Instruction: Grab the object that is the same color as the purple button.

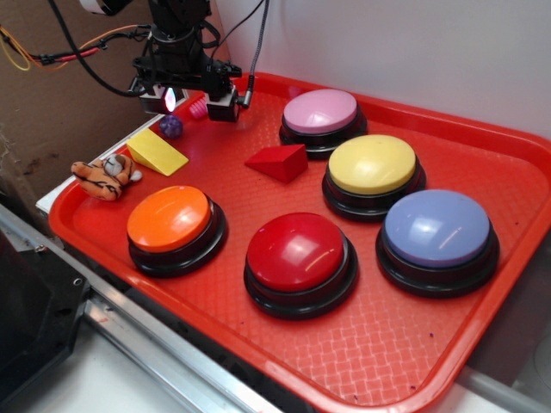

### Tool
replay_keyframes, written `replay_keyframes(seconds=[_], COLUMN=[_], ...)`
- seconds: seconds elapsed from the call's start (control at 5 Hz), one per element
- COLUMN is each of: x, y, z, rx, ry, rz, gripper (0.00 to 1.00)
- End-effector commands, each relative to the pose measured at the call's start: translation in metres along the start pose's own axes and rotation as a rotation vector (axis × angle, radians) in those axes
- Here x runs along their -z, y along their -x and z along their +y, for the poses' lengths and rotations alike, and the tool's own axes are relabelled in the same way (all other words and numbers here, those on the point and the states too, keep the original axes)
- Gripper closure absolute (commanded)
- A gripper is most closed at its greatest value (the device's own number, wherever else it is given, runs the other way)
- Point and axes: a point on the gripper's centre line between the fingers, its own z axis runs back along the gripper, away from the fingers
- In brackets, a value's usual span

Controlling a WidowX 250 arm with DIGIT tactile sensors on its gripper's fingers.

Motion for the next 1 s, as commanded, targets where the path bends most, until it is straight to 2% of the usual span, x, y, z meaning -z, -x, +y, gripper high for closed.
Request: replay_keyframes(seconds=[0.0,0.4,0.6,0.8], x=[-0.007,-0.013,-0.009,-0.008], y=[0.012,0.019,0.019,0.02], z=[0.038,0.056,0.051,0.048], rx=[-0.095,-0.234,-0.225,-0.212], ry=[-0.017,-0.233,-0.229,-0.218], rz=[0.067,0.113,0.107,0.103], gripper=[0.06,0.15,0.93,0.95])
